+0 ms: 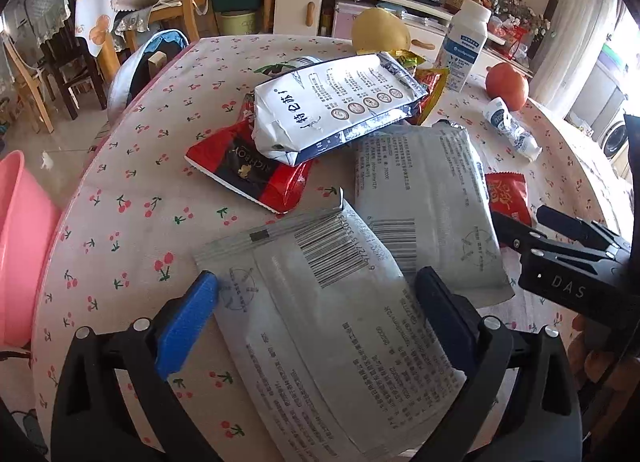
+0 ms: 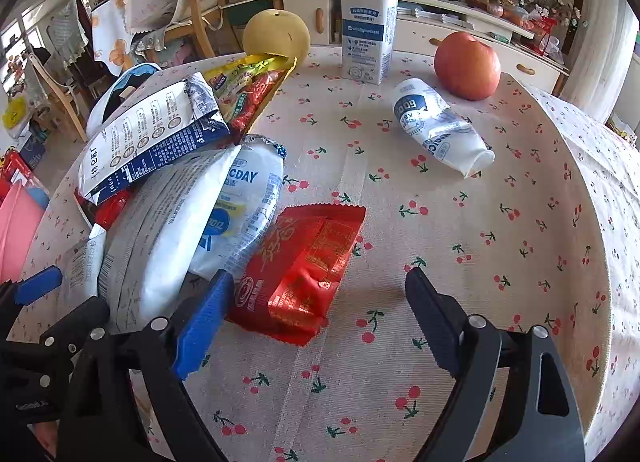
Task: Collect trash
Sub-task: 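Grasp the red snack bag with the right gripper while the left gripper grasps a grey packet, then lift the grey foil packet with the left gripper while the right gripper holds the red bag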
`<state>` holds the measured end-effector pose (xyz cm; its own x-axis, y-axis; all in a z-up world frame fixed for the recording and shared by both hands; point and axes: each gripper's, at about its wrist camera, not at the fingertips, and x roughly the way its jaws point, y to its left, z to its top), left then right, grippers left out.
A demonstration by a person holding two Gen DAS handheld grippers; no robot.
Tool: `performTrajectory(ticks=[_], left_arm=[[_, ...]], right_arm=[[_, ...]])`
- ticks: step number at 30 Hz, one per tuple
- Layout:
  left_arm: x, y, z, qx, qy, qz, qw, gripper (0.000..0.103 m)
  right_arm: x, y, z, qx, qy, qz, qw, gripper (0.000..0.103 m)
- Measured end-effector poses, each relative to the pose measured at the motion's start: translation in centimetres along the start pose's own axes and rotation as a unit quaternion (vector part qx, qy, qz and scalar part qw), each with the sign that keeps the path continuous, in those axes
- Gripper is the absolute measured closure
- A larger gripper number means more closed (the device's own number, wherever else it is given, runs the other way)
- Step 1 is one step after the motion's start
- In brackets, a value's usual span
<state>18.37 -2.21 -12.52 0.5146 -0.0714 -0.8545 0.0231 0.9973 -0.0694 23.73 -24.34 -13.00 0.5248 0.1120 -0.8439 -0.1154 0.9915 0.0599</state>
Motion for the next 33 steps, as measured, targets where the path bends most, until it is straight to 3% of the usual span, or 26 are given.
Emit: performTrajectory(ticks=[3,6,9,14,24,33], left_arm=[[-0.1,0.4,-0.4,0.007,0.000,0.006,1.0000,0.008],[-0.5,0.3,-0.5,0.018,-0.010,0.005,0.9998,0.019],[-0.9,-0.2,-0.7,0.033,-0.023,0.003,0.9992,0.034],[-1.1,0.3,-0.6,0.030,-0.027,-0.008,0.9992,0.041],[-1.7,2.4,-0.4,-0.008,-0.031,-0.048,0.9983,0.051],[-2.4,4.2,-0.1,-0.040,-0.036,-0.068,0.9962,0.056]], right_arm=[[0.0,0.1,0.0,-0.002,-0.002,-0.002,1.000,0.016],[0.1,0.2,-0.1,-0.003,-0.005,-0.003,1.000,0.020],[0.1,0.4,-0.1,-0.012,-0.008,-0.018,1.000,0.035],[0.0,0.5,-0.2,-0.018,-0.015,-0.023,0.999,0.052],[-0.4,0.3,-0.6,-0.009,-0.024,-0.022,0.999,0.053],[-2.6,-0.1,-0.6,-0.002,-0.057,-0.024,0.998,0.053]])
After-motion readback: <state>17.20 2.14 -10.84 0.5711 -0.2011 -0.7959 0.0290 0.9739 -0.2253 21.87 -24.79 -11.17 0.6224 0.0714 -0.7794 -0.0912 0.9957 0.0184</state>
